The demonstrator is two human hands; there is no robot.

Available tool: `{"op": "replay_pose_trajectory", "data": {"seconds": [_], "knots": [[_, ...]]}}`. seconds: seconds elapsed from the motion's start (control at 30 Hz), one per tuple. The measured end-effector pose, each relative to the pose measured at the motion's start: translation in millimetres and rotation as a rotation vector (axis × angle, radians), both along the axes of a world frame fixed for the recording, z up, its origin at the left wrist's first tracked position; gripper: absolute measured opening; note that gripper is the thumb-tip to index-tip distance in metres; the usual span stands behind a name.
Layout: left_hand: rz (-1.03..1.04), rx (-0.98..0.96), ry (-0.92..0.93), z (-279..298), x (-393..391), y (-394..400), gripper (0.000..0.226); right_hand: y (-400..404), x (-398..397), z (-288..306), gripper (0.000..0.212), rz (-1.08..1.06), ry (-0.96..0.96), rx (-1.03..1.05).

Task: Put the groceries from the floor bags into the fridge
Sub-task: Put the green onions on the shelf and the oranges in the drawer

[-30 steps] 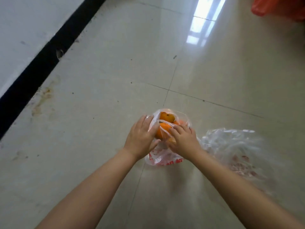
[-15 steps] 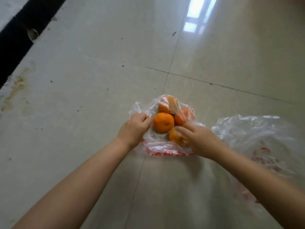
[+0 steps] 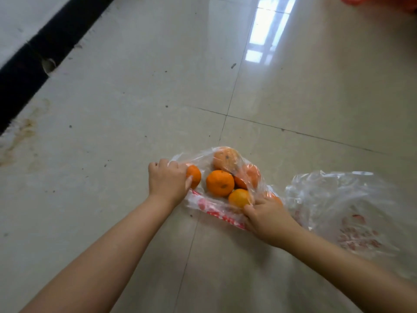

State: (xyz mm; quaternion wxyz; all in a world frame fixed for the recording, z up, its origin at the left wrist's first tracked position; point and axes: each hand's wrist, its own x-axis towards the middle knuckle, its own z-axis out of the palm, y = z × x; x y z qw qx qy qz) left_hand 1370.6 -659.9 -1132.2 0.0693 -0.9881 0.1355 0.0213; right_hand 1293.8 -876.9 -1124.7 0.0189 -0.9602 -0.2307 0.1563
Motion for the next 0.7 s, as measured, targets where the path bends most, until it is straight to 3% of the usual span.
{"op": "replay_pose_trajectory", "data": {"seconds": [0.03, 0.13, 0.23, 0.33, 0.5, 0.6, 0.67, 0.7], "knots": [[0.054, 0.016, 0.049, 3.7, -0.2, 0.4, 0.038, 3.0, 4.3, 3.1, 0.018, -0.066, -0.037, -0.001], [0.149, -0.069, 0.074, 4.0, 2.5, 3.4, 0.043, 10.8, 14.3, 8.8, 0.033, -0.167, -0.097, -0.071], [-0.038, 0.026, 0.006, 3.1, 3.3, 9.1, 0.056, 13.4, 21.9, 11.1, 0.043, -0.104, -0.144, -0.122], [-0.12, 0.111, 0.021, 2.2, 8.1, 12.8, 0.06, 15.8, 29.3, 11.9, 0.051, -0.051, -0.063, -0.198], [0.046, 0.127, 0.211, 5.4, 6.2, 13.9, 0.042, 16.4, 30.8, 6.2, 0.057, -0.071, 0.166, -0.22], [-0.298, 0.066, -0.045, -8.7, 12.3, 17.1, 0.078, 21.7, 25.3, 1.1, 0.056, -0.125, 0.171, -0.184], [-0.581, 0.082, -0.055, -13.3, 14.4, 8.7, 0.075, 21.8, 21.5, -1.1, 0.06, -0.169, 0.175, -0.142], [-0.667, 0.122, 0.047, -9.9, 14.9, 3.3, 0.074, 21.6, 19.8, -0.8, 0.063, -0.182, 0.151, -0.126]]}}
